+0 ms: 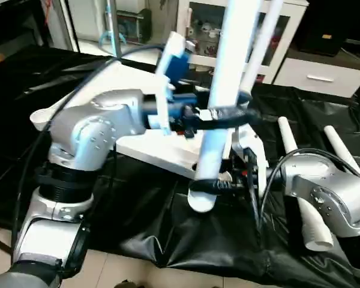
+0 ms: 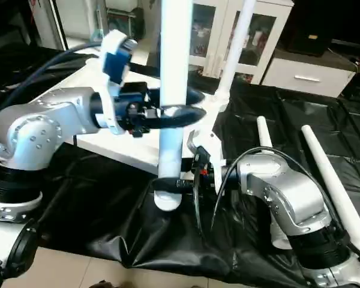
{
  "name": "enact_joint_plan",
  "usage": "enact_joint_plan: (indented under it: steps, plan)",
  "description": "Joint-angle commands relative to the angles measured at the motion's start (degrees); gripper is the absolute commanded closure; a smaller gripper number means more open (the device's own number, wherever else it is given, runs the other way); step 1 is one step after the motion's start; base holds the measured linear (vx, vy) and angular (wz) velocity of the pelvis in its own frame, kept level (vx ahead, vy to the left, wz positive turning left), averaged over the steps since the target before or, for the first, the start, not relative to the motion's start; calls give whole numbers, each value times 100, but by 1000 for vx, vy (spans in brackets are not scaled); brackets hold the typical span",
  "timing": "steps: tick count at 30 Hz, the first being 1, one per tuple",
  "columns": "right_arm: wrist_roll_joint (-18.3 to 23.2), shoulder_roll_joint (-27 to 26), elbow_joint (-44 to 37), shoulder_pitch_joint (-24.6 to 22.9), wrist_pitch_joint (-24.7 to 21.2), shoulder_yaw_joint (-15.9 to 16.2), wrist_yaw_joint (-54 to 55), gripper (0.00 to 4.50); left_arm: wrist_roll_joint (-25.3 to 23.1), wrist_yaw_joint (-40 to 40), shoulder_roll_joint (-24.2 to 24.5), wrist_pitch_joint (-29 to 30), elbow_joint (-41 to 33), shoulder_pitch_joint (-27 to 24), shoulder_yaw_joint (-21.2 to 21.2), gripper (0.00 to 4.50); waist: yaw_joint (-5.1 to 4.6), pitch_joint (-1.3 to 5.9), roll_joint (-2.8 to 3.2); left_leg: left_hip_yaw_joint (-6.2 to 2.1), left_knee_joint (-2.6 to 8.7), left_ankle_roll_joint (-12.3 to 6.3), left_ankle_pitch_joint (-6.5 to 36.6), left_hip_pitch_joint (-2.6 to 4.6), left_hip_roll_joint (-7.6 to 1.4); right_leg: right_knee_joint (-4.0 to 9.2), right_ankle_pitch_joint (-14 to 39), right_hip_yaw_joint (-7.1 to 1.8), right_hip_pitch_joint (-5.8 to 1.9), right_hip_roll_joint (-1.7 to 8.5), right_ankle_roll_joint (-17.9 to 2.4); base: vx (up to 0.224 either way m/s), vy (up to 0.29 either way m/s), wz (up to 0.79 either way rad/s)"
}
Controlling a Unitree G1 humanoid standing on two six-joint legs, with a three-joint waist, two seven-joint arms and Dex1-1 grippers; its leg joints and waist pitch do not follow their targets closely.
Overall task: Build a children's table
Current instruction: Pick table leg
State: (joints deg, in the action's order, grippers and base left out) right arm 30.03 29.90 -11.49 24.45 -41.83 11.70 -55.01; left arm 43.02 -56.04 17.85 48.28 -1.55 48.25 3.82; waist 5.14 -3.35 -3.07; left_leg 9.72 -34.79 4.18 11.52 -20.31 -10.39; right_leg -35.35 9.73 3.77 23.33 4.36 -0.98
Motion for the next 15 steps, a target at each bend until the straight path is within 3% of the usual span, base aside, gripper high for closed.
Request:
enact_joint_plan:
  steps: [1, 2, 5, 10, 12, 15]
  plan:
    - [-54, 17, 132, 77, 72, -342, 248, 261, -1, 41, 76, -64, -25, -39, -124, 114, 11, 409, 28, -47, 381, 31, 578, 6, -220, 357, 1105, -264, -354, 342, -1060, 0, 0, 0]
    - [-78, 1, 193, 87, 79, -431, 358, 261, -37, 94, 111, -111, 0, -87, -188, 114, 13, 406, 85, -50, 382, 58, 597, 9, -218, 351, 1072, -266, -354, 338, -1070, 0, 0, 0]
    - [-92, -39, 396, 122, 67, -736, 664, 261, -34, 110, 272, -138, 75, -293, -384, 92, -7, 405, 59, -43, 391, 99, 665, 9, -209, 361, 1093, -265, -355, 332, -1059, 0, 0, 0]
    - [-105, -39, 417, 101, -21, -930, 915, 262, -314, -41, 578, -350, 216, -624, -362, 91, -15, 414, 104, -45, 399, 112, 659, 38, -213, 366, 999, -263, -343, 313, -1036, 0, 0, 0]
    - [-92, -16, 400, 30, -51, -1035, 1014, 262, -987, 3, 869, -814, 523, -767, 2, 91, -20, 409, 107, -50, 406, 96, 691, 33, -214, 366, 966, -263, -348, 312, -1037, 0, 0, 0]
    - [-100, 3, 373, -86, -79, -1156, 1145, 262, -2381, 180, 1296, -1808, 1105, -806, 1048, 91, -23, 394, 108, -60, 427, 71, 859, 41, -207, 430, 1333, -273, -339, 305, -761, 0, 0, 0]
